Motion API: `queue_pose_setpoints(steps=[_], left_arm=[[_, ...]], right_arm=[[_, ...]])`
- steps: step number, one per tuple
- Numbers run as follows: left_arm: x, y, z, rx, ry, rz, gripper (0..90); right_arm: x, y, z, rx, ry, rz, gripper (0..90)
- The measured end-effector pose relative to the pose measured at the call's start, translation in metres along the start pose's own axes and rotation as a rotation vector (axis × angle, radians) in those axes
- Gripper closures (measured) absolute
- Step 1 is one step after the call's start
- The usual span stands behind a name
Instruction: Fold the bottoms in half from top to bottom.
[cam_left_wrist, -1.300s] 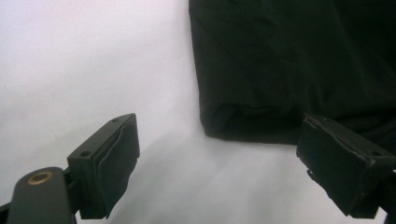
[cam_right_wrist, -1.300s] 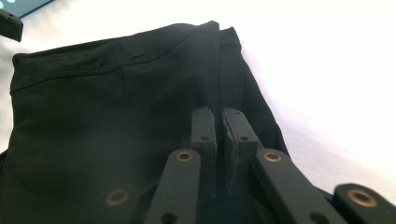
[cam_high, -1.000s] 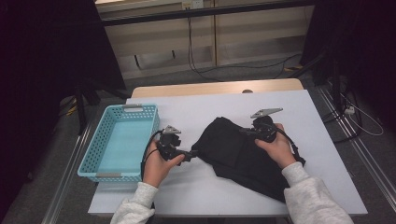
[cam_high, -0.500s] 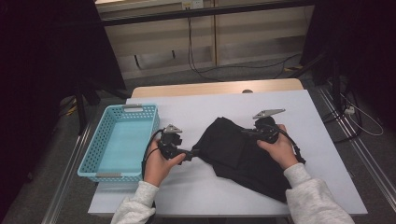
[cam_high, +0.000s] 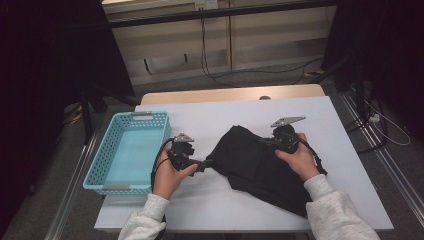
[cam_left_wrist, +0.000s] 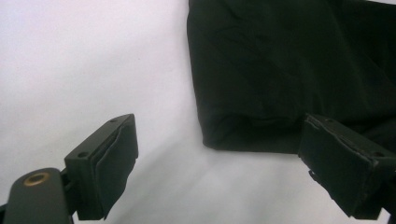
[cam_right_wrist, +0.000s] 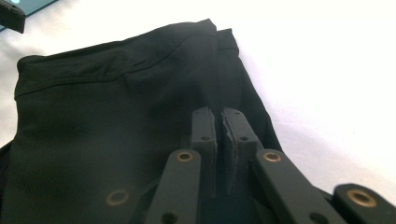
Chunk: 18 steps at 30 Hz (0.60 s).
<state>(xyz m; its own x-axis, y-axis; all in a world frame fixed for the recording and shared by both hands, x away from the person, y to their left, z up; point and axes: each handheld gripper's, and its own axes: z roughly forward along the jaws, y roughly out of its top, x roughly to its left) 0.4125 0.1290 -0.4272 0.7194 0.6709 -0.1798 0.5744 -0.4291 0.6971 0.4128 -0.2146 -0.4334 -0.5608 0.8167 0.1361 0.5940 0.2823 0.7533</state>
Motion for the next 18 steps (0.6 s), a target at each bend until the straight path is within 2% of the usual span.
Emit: queue_pose_setpoints(steps=[3, 9, 10, 18], left_arm=[[0.001, 0.0001, 0.0024, -0.003, -0.002, -0.011, 11.9], [0.0022, 0.0025, -0.0003, -0.001, -0.011, -0.002, 11.7], [0.0018, 0.0026, -0.0006, -0.017, -0.006, -0.012, 11.6], [0.0024, 0.0039, -0.0012, -0.005, -0.011, -0.001, 11.5]], right_arm=[[-0.0006, -0.0004, -0.001, -0.001, 0.001, 0.001, 84.6], [-0.0018, -0.003, -0.0053, 0.0, -0.004, 0.01, 84.6], [-0.0017, -0.0032, -0.0057, -0.001, -0.005, 0.009, 84.6], [-0.0018, -0.0047, -0.0061, 0.005, -0.007, 0.005, 84.6]])
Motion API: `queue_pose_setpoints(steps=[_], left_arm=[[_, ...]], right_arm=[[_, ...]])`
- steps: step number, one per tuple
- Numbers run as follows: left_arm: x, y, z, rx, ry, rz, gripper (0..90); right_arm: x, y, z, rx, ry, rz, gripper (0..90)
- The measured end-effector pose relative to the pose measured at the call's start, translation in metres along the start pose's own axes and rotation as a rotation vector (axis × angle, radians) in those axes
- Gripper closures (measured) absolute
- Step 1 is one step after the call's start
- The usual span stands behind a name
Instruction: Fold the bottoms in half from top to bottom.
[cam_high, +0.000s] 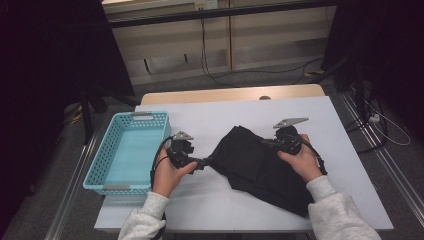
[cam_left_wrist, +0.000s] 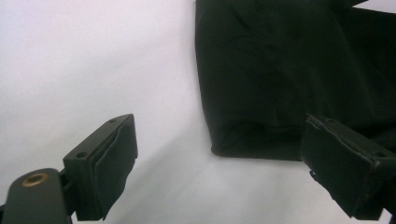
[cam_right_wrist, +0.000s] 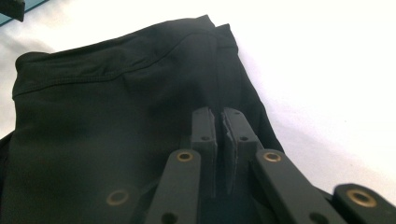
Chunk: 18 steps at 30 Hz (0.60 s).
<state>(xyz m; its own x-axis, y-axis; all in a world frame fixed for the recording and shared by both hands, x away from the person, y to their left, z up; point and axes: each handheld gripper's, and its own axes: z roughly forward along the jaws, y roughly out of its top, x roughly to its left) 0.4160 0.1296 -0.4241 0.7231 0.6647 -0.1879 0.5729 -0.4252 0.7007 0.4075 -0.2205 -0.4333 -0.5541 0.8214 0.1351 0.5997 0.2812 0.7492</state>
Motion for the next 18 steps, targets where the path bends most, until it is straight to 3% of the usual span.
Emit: queue_pose_setpoints(steps=[7, 18], left_arm=[[-0.0001, -0.0012, 0.0005, -0.011, 0.005, -0.012, 11.6], [0.0001, -0.0009, 0.0, 0.002, 0.005, 0.005, 11.5]], right_arm=[[-0.0014, -0.0005, -0.0016, -0.001, -0.001, 0.004, 84.6], [-0.0011, -0.0006, -0.0026, 0.003, 0.002, 0.005, 84.7]])
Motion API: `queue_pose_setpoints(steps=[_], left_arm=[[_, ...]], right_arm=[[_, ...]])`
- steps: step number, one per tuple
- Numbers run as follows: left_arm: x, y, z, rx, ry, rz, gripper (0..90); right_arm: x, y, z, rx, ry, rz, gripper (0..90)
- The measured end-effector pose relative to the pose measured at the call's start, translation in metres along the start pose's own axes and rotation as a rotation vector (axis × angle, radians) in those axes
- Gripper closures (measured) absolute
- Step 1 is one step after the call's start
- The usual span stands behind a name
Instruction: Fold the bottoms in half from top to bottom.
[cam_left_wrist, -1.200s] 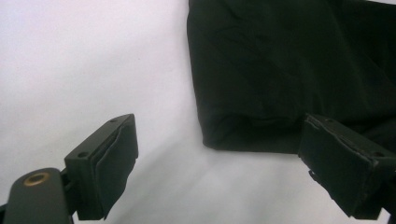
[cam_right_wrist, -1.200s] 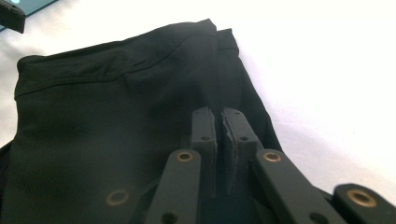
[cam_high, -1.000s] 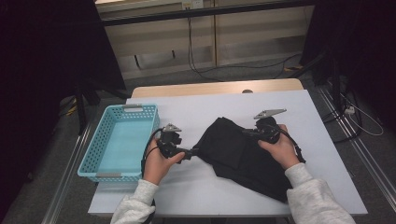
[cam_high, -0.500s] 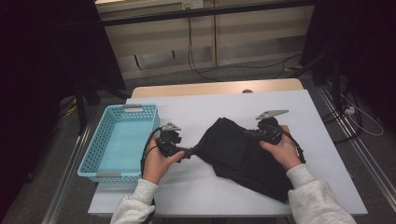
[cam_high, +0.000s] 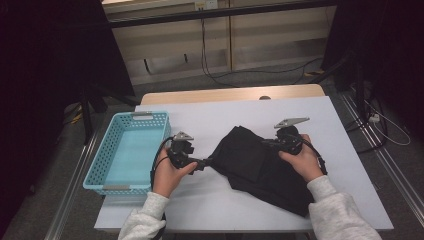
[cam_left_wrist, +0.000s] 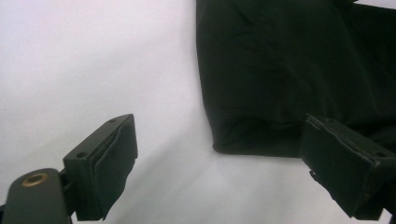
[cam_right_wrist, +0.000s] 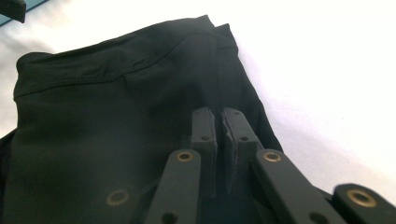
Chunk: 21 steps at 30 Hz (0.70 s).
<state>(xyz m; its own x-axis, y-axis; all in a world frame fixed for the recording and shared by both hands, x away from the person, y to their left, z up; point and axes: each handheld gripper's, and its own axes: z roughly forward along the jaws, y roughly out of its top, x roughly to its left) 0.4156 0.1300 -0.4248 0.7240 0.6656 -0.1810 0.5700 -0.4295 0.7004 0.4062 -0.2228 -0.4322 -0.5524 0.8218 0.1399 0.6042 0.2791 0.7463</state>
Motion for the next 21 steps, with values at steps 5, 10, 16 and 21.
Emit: queue_pose_setpoints(steps=[5, 10, 16, 21], left_arm=[[0.0004, 0.0002, 0.0001, 0.001, 0.002, 0.001, 11.5], [0.0, 0.001, 0.0001, 0.003, 0.0, 0.003, 11.6], [-0.0009, 0.0013, 0.0011, -0.005, -0.001, -0.002, 11.6], [-0.0013, 0.0016, 0.0017, 0.003, -0.003, 0.003, 11.6]], right_arm=[[-0.0005, -0.0013, -0.0027, -0.004, 0.0, 0.001, 84.7], [-0.0018, -0.0022, -0.0041, -0.002, -0.003, 0.004, 84.7], [-0.0035, -0.0029, -0.0066, -0.002, -0.004, 0.005, 84.7], [-0.0055, -0.0039, -0.0091, -0.003, -0.005, 0.007, 84.7]])
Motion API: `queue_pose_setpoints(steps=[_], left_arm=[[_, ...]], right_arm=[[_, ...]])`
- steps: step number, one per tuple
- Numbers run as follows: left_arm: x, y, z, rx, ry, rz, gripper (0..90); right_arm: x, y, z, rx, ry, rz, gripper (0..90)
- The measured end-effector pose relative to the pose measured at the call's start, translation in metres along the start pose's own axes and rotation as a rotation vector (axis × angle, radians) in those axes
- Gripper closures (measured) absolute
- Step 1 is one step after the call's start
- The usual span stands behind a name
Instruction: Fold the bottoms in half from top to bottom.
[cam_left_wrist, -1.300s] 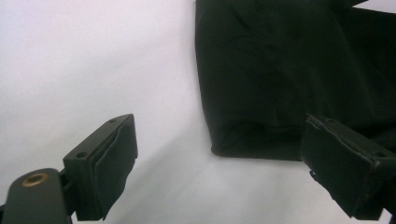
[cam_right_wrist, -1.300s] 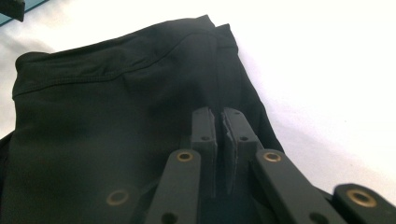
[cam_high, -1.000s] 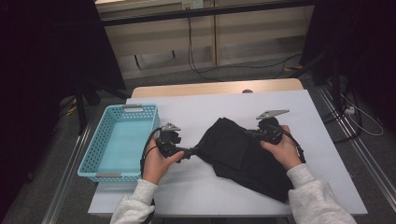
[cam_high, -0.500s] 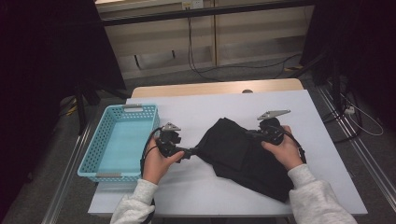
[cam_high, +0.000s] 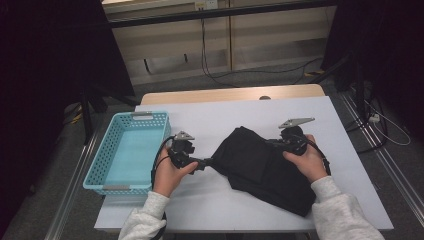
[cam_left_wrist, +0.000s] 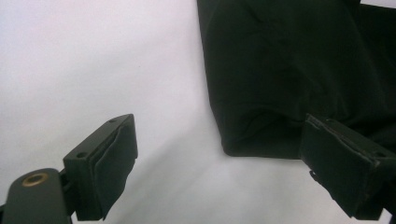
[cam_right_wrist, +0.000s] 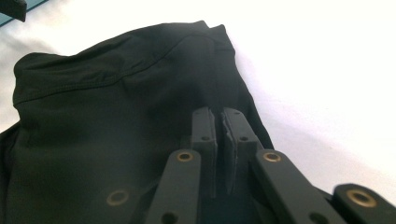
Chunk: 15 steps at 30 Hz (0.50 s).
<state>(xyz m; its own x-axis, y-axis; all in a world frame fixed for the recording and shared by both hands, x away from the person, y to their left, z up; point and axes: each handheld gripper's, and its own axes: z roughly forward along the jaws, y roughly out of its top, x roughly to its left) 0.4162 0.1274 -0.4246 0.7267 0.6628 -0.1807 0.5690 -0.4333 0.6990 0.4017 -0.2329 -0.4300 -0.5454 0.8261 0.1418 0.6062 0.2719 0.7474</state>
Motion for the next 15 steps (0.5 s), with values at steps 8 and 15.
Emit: queue_pose_setpoints(steps=[8, 15], left_arm=[[-0.0002, 0.0007, 0.0, 0.001, 0.001, 0.008, 11.6], [-0.0001, 0.0006, 0.0, 0.003, -0.001, 0.007, 11.6]], right_arm=[[-0.0011, -0.0011, -0.0012, 0.004, -0.005, 0.001, 84.7], [-0.0025, -0.0017, -0.0031, 0.003, -0.007, 0.007, 84.8]])
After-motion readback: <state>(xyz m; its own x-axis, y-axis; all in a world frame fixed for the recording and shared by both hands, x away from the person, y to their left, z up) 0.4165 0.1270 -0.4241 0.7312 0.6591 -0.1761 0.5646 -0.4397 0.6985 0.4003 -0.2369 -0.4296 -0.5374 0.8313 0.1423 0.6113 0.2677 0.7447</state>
